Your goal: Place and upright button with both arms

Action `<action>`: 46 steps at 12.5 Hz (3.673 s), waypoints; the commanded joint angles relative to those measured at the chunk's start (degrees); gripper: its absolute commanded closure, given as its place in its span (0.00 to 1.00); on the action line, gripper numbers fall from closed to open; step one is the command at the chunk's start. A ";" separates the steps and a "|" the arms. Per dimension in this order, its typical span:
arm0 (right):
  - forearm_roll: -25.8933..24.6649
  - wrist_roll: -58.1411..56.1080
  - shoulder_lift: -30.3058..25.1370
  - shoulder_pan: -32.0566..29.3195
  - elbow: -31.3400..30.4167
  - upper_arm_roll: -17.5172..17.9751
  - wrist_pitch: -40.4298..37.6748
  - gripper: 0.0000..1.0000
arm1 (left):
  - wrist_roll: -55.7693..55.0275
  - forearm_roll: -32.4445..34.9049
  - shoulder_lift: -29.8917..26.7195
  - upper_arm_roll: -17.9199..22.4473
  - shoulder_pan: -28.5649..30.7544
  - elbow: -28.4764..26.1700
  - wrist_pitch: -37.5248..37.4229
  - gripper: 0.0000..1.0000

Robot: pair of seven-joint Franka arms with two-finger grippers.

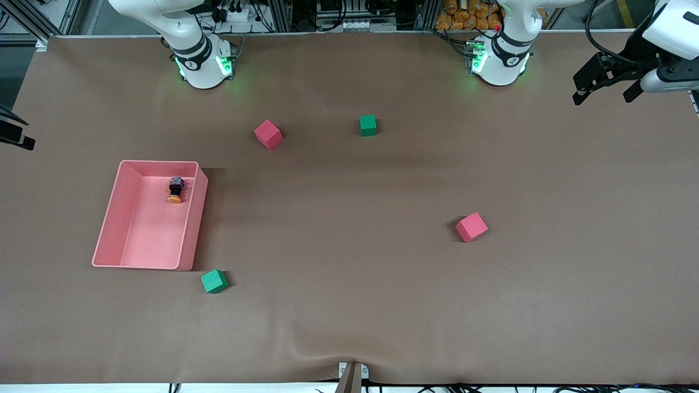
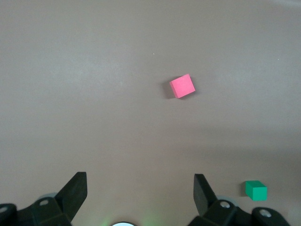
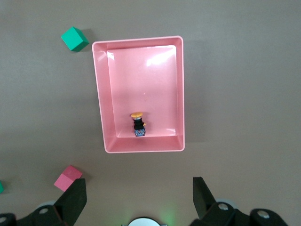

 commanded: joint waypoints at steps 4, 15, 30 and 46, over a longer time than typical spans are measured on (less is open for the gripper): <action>-1.61 0.78 -2.63 -0.69 -2.84 1.89 0.37 0.00 | 0.76 1.36 1.69 -0.35 0.39 2.54 -1.59 0.00; -1.61 0.87 -2.54 -3.33 -3.10 4.72 0.20 0.00 | 0.76 2.33 2.04 -0.79 0.38 2.19 -3.53 0.00; -2.75 0.69 -3.07 -12.56 -45.17 17.99 47.69 0.00 | 0.85 2.33 2.04 -0.70 0.39 1.93 -3.61 0.00; -3.63 9.91 7.30 -11.95 -59.88 23.18 71.39 0.00 | 0.94 2.33 1.86 -0.52 0.39 2.37 -3.70 0.00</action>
